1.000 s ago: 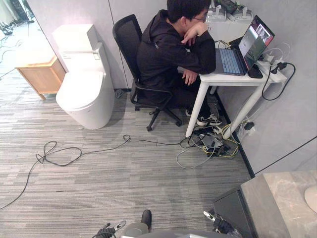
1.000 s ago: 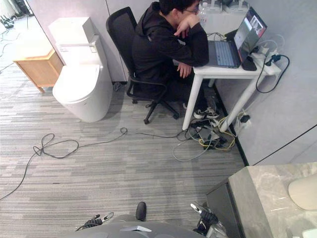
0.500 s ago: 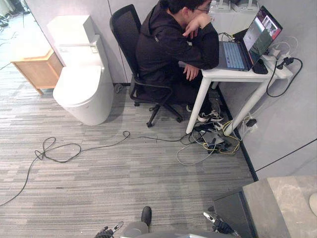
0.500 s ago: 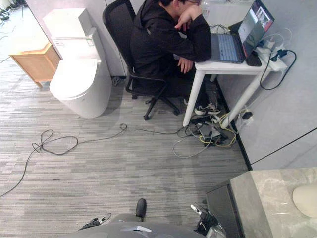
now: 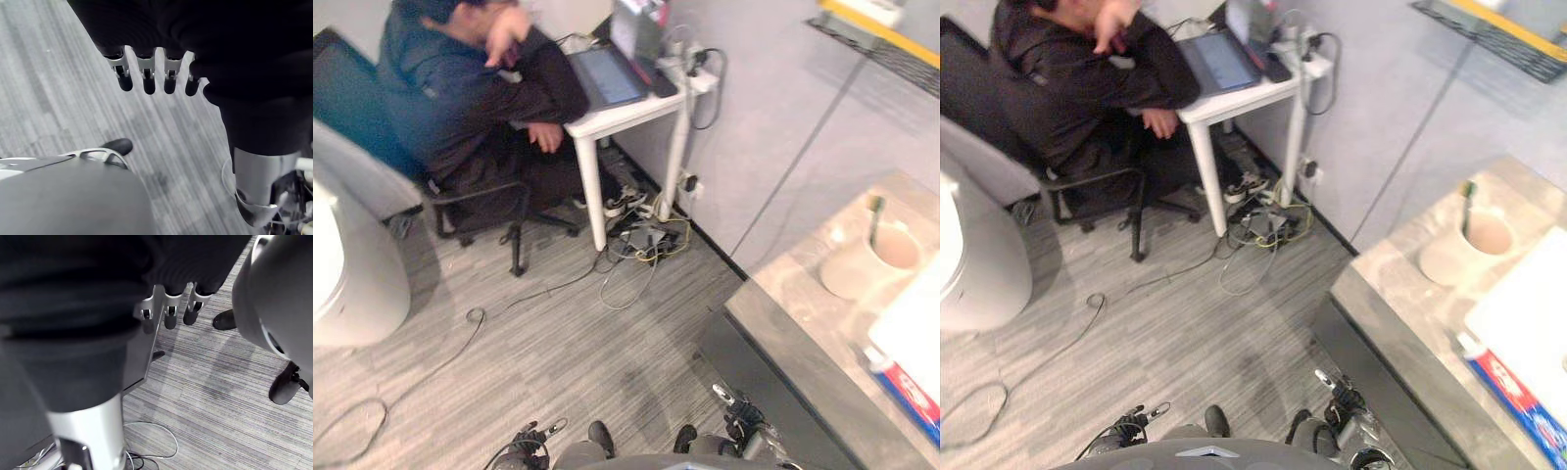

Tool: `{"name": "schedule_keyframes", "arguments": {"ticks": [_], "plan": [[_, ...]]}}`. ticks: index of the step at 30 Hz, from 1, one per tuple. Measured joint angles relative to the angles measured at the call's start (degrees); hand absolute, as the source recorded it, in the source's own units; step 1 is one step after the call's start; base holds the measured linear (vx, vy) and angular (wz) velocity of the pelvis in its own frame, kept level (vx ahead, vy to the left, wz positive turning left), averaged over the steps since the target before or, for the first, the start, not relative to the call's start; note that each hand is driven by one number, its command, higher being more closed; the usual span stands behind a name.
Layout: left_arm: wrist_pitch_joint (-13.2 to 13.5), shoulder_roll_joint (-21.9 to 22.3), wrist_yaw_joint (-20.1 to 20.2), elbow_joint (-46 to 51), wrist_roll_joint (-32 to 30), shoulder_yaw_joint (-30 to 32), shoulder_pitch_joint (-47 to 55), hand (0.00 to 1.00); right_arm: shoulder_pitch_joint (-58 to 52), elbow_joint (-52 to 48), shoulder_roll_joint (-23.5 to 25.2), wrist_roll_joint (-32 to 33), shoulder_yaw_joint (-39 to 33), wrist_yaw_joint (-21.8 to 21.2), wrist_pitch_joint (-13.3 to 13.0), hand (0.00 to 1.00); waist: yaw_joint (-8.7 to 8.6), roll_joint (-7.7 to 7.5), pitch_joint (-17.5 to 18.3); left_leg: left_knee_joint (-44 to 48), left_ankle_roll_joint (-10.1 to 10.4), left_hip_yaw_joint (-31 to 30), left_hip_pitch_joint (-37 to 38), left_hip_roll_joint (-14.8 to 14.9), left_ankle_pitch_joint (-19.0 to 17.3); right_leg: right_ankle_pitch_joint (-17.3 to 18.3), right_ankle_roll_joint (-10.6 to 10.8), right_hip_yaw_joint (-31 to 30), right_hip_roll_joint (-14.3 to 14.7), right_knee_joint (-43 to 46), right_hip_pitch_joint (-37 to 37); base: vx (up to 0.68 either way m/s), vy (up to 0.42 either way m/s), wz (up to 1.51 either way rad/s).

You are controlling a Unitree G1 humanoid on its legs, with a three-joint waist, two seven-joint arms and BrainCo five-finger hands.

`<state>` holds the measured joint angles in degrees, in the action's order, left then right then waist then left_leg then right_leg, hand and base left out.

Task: Organize washtable

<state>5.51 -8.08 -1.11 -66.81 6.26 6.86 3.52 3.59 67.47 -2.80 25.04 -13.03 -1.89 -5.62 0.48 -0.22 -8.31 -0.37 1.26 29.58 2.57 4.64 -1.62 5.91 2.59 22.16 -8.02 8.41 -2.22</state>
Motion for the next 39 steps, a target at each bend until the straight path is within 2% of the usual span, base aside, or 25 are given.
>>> {"name": "schedule_keyframes", "arguments": {"ticks": [2,4,6,7,8,9,10,11,12,13,15,16,17,20,21,25,28,29,31,32,33,34,35,37,39], "plan": [[-0.2,0.5,-0.1,-0.2,0.0,0.0,-0.9,0.00,-0.6,0.1,-1.2,-1.7,0.0,0.1,0.2,0.00,-0.01,0.73,0.2,0.2,0.6,-0.5,-0.2,1.1,0.4,-1.5,-0.1,0.2,1.9,-3.8,1.7,-0.12,-0.074,0.02],[-0.3,0.7,-0.1,-0.2,0.0,0.0,-1.2,0.00,-1.2,0.1,-1.2,-2.1,0.1,0.1,0.7,0.00,0.07,0.66,0.2,3.1,1.7,-0.8,-1.1,2.7,-1.2,-1.3,-0.5,0.4,2.9,-4.8,2.3,-0.09,-0.095,0.07],[-0.3,0.8,-0.2,-0.1,0.1,0.0,-1.2,0.00,-1.2,0.1,-1.6,-2.1,1.6,0.2,0.8,0.00,0.37,0.81,0.2,12.1,2.9,-0.8,-4.5,6.6,-5.8,-0.7,-1.5,-0.2,4.6,-4.5,2.4,-0.05,-0.105,-0.22],[-0.3,1.0,-0.2,-0.1,0.1,0.0,-0.7,0.00,-1.3,0.0,-1.8,-2.1,2.8,0.2,0.8,0.00,0.98,1.59,0.2,19.8,3.8,-0.7,-6.2,10.2,-8.5,-0.1,-2.5,-1.8,6.2,-3.6,2.4,-0.02,-0.131,-0.58],[-0.3,0.6,-0.1,-0.1,0.0,0.7,-0.4,0.00,-1.0,0.2,-2.0,-2.1,4.3,0.2,0.7,0.00,1.89,2.13,-0.2,29.8,3.5,-3.1,-9.4,13.5,-8.9,0.5,-3.4,-3.4,7.4,-2.6,2.7,-0.03,-0.168,-0.68],[-0.3,0.8,-0.1,0.0,0.0,1.2,-0.3,0.00,-0.8,0.6,-2.2,-2.1,5.2,0.1,0.9,0.00,2.14,2.16,-0.4,35.1,2.6,-5.9,-11.4,14.6,-7.9,0.7,-3.8,-4.4,7.8,-2.0,2.7,-0.08,-0.246,-0.87],[-0.2,1.5,-0.1,0.3,0.1,2.6,0.9,0.00,-0.4,0.6,-2.3,-2.1,6.9,0.1,0.9,0.00,2.68,2.43,-0.9,44.2,-0.5,-13.3,-15.1,14.7,-5.6,1.0,-4.6,-7.1,8.5,-0.8,3.6,-0.17,-0.235,-1.12],[-0.2,2.7,-0.1,1.2,0.2,2.8,1.8,0.00,-0.4,0.6,-2.8,-2.3,7.0,0.2,0.9,0.00,3.50,2.64,-0.8,44.4,3.0,-22.4,-16.6,10.2,-8.5,1.2,-4.3,-10.2,8.5,-0.5,4.0,-0.19,-0.176,-1.30],[-0.2,3.0,-0.1,2.0,0.2,2.8,2.8,0.00,-0.3,0.7,-3.0,-2.9,7.2,0.2,1.0,0.00,3.96,3.10,-0.6,41.2,4.0,-26.1,-15.8,7.2,-9.6,1.3,-4.2,-12.1,8.3,-0.1,3.7,-0.18,-0.013,-1.59],[-0.1,3.8,0.0,2.7,0.1,2.7,4.0,0.00,-0.1,0.4,-3.5,-4.3,8.6,0.1,0.9,0.00,4.69,4.10,-0.1,33.2,4.6,-32.7,-14.6,2.3,-10.6,1.1,-3.8,-15.8,8.5,0.2,2.6,-0.04,0.076,-1.47],[-0.3,4.6,0.2,2.6,0.0,2.8,5.8,0.00,-0.1,0.0,-3.5,-4.5,10.6,-0.5,0.9,0.00,4.84,5.43,0.4,21.5,4.4,-39.9,-13.3,-1.4,-10.0,0.9,-3.5,-21.3,9.7,0.6,0.9,0.11,0.173,-1.71],[-0.3,4.6,0.4,2.1,0.0,2.9,6.1,0.00,-0.2,0.0,-3.7,-5.7,11.1,-0.8,0.9,0.00,5.08,5.21,0.6,20.8,3.5,-41.8,-12.4,-2.9,-8.1,0.9,-3.3,-24.2,9.9,1.3,-0.2,0.21,0.217,-1.57],[-0.5,4.4,0.6,1.4,-0.4,2.8,6.4,0.00,-0.2,0.1,-3.7,-6.7,12.0,-1.6,1.0,0.00,4.74,4.82,1.6,19.6,2.4,-41.4,-11.6,-4.0,-8.9,1.0,-2.6,-27.3,9.6,1.2,-0.8,0.21,0.192,-1.20],[-0.5,3.2,1.0,1.0,-3.0,2.2,5.7,0.00,-0.9,0.6,-3.6,-9.9,12.3,-2.9,1.3,0.00,4.69,3.11,2.2,18.0,1.2,-35.3,-9.3,-4.1,-9.8,0.6,-1.3,-32.8,8.8,1.1,-1.0,0.22,0.170,-1.02],[-0.5,2.6,1.0,0.1,-4.1,1.9,5.4,0.00,-1.5,0.6,-3.5,-10.9,11.5,-2.9,1.4,0.00,3.96,2.36,3.5,16.5,0.9,-33.3,-8.5,-4.6,-9.9,0.6,-0.2,-34.6,8.2,1.1,-1.9,0.20,0.141,-0.61],[-0.4,1.2,0.9,-0.3,-5.5,-0.1,3.2,0.00,-2.5,0.6,-3.7,-10.9,8.7,-2.8,1.3,0.00,2.56,1.93,4.4,13.2,-1.3,-26.4,-5.9,-5.6,-9.8,0.4,1.4,-40.9,7.4,0.7,-3.5,0.20,0.146,-0.94],[-0.2,1.0,0.5,0.1,-5.5,-0.5,0.4,0.00,-2.6,0.7,-3.9,-11.1,7.5,-2.8,1.4,0.00,2.08,1.81,4.3,13.3,-1.5,-24.2,-5.8,-5.7,-9.9,-2.0,2.2,-41.7,7.6,0.0,-4.9,0.13,0.087,-0.77],[-0.2,1.1,0.5,0.6,-5.4,-0.6,-0.7,0.00,-2.5,0.7,-3.8,-11.7,7.2,-2.7,1.4,0.00,2.11,1.97,4.3,13.7,-1.6,-22.9,-5.7,-5.1,-9.9,-4.0,1.5,-39.8,8.2,0.0,-5.8,0.08,0.022,-1.13],[-0.1,1.4,0.5,1.8,-5.4,-0.6,-1.5,0.00,-2.5,0.6,-4.0,-13.4,6.8,-2.6,1.4,0.00,2.40,2.60,3.9,17.4,-1.6,-21.1,-6.3,-3.7,-9.9,-7.7,-2.1,-33.1,8.5,-0.8,-5.5,-0.05,-0.009,-1.25],[0.4,1.5,0.5,2.3,-5.4,-0.6,-2.0,0.00,-1.8,0.7,-3.9,-16.3,6.5,-2.1,1.5,0.00,2.78,2.38,3.2,19.7,-3.3,-22.4,-9.1,-3.5,-11.6,-10.6,-3.0,-28.0,7.9,-2.3,-5.0,-0.26,-0.062,-1.02],[0.8,1.7,0.5,2.5,-5.4,-0.6,-1.9,0.00,-2.0,0.6,-4.3,-17.6,6.3,-2.0,1.7,0.00,2.81,3.43,3.4,14.5,-4.2,-23.6,-8.4,-2.7,-8.6,-10.1,-2.9,-26.4,8.0,-2.7,-4.9,-0.26,-0.076,-1.18],[1.0,1.9,0.4,3.0,-5.4,-0.8,-2.0,0.00,-2.4,0.5,-4.2,-18.6,5.7,-1.7,2.1,0.00,3.13,1.91,3.3,11.0,-3.4,-22.4,-6.6,-4.0,-6.5,-4.6,-2.2,-22.0,4.8,1.6,-6.3,-0.08,-0.072,-0.85],[1.0,1.5,0.0,2.9,-4.9,-1.3,-2.2,0.00,-2.4,0.4,-4.1,-19.4,5.3,-1.9,2.0,0.00,3.06,2.06,3.2,10.6,-3.7,-21.2,-6.6,-4.4,-6.4,-2.8,-2.4,-18.6,2.8,4.5,-7.1,0.00,-0.037,-0.73],[1.0,1.4,-0.4,2.4,-4.1,-1.8,-2.0,0.00,-2.8,0.1,-4.2,-19.5,4.6,-1.9,2.0,0.00,3.04,2.11,3.2,10.5,-3.5,-20.9,-6.9,-4.3,-6.1,-3.0,-1.8,-16.6,1.3,4.3,-6.4,-0.03,-0.051,-0.30],[0.7,1.3,-0.5,1.5,-1.1,-1.2,-1.5,0.00,-3.4,0.1,-3.8,-19.6,4.4,-2.0,2.0,0.00,3.09,1.17,3.7,9.6,-2.8,-20.8,-7.2,-4.4,-5.5,-3.2,0.4,-16.4,0.9,0.6,-4.6,-0.10,-0.163,-0.06]]}}
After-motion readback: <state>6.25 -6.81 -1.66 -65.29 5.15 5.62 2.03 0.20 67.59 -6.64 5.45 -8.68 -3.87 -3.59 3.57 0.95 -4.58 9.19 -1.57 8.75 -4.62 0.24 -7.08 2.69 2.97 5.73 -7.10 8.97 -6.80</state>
